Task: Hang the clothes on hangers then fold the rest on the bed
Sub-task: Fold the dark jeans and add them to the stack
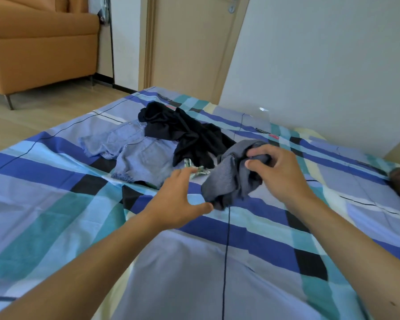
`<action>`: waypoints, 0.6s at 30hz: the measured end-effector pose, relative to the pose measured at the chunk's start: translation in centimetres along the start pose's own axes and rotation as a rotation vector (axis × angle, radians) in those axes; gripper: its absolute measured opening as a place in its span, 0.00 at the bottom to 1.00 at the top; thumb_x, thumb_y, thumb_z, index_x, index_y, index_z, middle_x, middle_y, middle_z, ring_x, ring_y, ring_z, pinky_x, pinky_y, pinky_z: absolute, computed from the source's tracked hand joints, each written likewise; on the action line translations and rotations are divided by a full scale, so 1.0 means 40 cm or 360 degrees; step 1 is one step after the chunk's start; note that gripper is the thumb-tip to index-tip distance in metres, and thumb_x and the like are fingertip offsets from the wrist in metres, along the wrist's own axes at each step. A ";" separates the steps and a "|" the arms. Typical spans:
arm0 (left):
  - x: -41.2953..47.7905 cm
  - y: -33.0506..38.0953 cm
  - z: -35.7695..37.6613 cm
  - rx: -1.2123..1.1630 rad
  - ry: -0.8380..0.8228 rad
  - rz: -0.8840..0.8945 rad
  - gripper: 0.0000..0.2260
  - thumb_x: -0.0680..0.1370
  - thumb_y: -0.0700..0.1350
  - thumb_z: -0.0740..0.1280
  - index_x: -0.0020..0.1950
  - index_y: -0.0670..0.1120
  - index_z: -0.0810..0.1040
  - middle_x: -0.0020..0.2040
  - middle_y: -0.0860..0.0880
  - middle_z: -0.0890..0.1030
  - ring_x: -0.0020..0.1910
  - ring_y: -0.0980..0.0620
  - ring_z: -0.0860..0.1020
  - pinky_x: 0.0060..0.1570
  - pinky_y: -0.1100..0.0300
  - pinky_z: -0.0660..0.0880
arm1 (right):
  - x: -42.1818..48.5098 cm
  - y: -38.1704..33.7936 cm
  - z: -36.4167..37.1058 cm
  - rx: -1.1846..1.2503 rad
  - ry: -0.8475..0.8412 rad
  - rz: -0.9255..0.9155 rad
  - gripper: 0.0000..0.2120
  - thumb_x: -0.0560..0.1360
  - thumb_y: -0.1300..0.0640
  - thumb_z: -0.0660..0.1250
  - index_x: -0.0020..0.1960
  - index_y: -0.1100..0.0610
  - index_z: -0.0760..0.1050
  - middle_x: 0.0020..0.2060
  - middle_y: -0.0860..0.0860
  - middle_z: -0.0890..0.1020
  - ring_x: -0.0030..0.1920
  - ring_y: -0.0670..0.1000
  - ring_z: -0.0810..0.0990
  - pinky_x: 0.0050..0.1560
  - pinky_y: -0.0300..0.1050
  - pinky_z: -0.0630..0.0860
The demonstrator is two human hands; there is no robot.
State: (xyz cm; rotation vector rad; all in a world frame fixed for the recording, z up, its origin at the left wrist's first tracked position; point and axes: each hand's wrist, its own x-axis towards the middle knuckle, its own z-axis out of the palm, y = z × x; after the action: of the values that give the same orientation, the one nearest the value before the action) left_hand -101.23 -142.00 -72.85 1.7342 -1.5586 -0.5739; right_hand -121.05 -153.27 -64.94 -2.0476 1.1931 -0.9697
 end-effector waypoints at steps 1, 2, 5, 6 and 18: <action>-0.006 0.016 0.008 -0.0044 0.0010 0.0095 0.44 0.70 0.61 0.77 0.79 0.54 0.57 0.75 0.53 0.63 0.73 0.53 0.64 0.68 0.57 0.65 | -0.027 -0.020 -0.032 0.0165 -0.0013 0.0053 0.07 0.74 0.61 0.75 0.48 0.51 0.82 0.47 0.49 0.84 0.44 0.46 0.83 0.43 0.40 0.78; -0.014 0.036 0.020 -0.0105 -0.0015 0.0177 0.48 0.68 0.60 0.79 0.80 0.54 0.56 0.75 0.54 0.62 0.74 0.56 0.63 0.69 0.57 0.64 | -0.056 -0.035 -0.064 0.0353 -0.0038 0.0121 0.08 0.74 0.63 0.74 0.49 0.52 0.81 0.45 0.50 0.84 0.41 0.45 0.82 0.41 0.39 0.77; -0.041 0.108 0.069 -0.0577 -0.0274 0.0355 0.31 0.72 0.46 0.79 0.72 0.50 0.70 0.65 0.55 0.78 0.63 0.57 0.77 0.60 0.58 0.75 | -0.136 -0.036 -0.130 0.0872 -0.0191 0.0363 0.10 0.75 0.67 0.71 0.54 0.56 0.79 0.45 0.52 0.83 0.42 0.49 0.83 0.43 0.45 0.79; -0.052 0.133 0.091 -0.0735 -0.0332 0.0355 0.19 0.75 0.40 0.75 0.63 0.46 0.75 0.54 0.55 0.82 0.52 0.57 0.81 0.50 0.60 0.77 | -0.161 -0.023 -0.148 0.1018 -0.0245 0.0463 0.11 0.75 0.68 0.69 0.55 0.57 0.78 0.46 0.54 0.83 0.42 0.50 0.83 0.41 0.46 0.80; -0.085 0.178 0.215 -0.1451 -0.0490 -0.1158 0.13 0.83 0.49 0.62 0.57 0.41 0.81 0.50 0.43 0.86 0.46 0.46 0.84 0.43 0.55 0.79 | -0.356 0.260 -0.160 -0.0098 -0.0433 0.0898 0.22 0.76 0.55 0.72 0.69 0.53 0.72 0.61 0.52 0.76 0.57 0.50 0.78 0.53 0.43 0.74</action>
State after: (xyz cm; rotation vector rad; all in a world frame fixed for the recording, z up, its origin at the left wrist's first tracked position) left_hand -112.79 -140.58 -73.42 1.4370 -0.5628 -1.6629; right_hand -136.00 -145.83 -73.49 -1.6670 1.5358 -0.3761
